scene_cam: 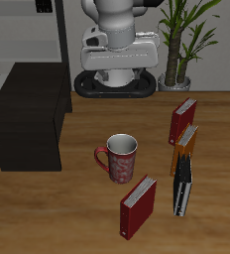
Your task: Place the left red book in the top region of the shelf
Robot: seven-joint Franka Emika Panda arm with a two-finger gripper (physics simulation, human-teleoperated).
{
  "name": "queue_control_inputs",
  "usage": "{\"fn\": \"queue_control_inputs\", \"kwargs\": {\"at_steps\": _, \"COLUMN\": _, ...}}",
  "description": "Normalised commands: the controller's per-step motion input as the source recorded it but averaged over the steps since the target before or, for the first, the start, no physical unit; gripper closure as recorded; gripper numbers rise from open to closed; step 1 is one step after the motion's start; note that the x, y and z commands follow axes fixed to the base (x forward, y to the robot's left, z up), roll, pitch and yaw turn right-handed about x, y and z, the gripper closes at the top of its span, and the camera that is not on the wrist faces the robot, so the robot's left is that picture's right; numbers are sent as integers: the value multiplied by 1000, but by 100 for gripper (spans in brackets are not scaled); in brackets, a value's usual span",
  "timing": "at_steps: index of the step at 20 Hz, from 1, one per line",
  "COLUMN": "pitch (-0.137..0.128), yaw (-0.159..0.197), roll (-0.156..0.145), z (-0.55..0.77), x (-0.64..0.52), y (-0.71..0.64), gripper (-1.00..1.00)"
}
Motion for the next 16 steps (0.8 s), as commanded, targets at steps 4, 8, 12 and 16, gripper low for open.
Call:
{"fn": "queue_control_inputs", "kwargs": {"at_steps": 4, "pitch": -45, "yaw": 25, "roll": -46, "z": 58, "x": 83, "y": 89, "gripper": -100}}
{"fn": "queue_control_inputs", "kwargs": {"at_steps": 8, "pitch": -32, "yaw": 35, "roll": -36, "z": 46, "x": 0, "y": 131, "gripper": -100}}
{"fn": "queue_control_inputs", "kwargs": {"at_steps": 12, "pitch": -21, "yaw": -57, "roll": -44, "z": 23, "x": -74, "y": 112, "gripper": -100}}
{"fn": "queue_control_inputs", "kwargs": {"at_steps": 16, "pitch": -24, "yaw": -84, "roll": -34, "z": -55, "x": -208, "y": 296, "gripper": -100}}
